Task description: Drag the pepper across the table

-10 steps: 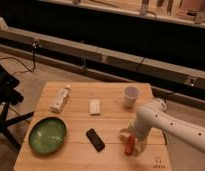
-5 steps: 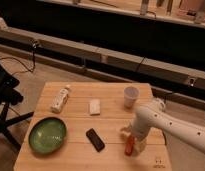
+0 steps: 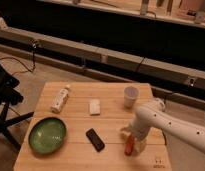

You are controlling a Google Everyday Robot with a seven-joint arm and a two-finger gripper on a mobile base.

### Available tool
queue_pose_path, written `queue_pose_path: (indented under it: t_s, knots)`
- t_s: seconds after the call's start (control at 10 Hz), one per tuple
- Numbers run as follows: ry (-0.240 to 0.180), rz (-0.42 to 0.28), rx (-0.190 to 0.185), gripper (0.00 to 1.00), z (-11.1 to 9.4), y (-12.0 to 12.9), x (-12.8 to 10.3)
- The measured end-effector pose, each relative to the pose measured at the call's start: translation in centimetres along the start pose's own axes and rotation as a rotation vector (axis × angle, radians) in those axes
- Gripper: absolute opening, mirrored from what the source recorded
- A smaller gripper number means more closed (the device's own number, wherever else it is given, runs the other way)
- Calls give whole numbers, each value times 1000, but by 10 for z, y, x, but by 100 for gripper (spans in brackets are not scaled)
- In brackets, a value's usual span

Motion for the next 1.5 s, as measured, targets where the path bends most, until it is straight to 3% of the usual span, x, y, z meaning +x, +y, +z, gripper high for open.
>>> queue_pose_path:
  t_s: [0.3, 1.0, 1.5]
  knots:
    - [21, -45, -3, 80, 2, 2, 4]
    - [14, -34, -33, 79, 20, 9, 13]
    - [4, -53, -15, 25, 24, 9, 10]
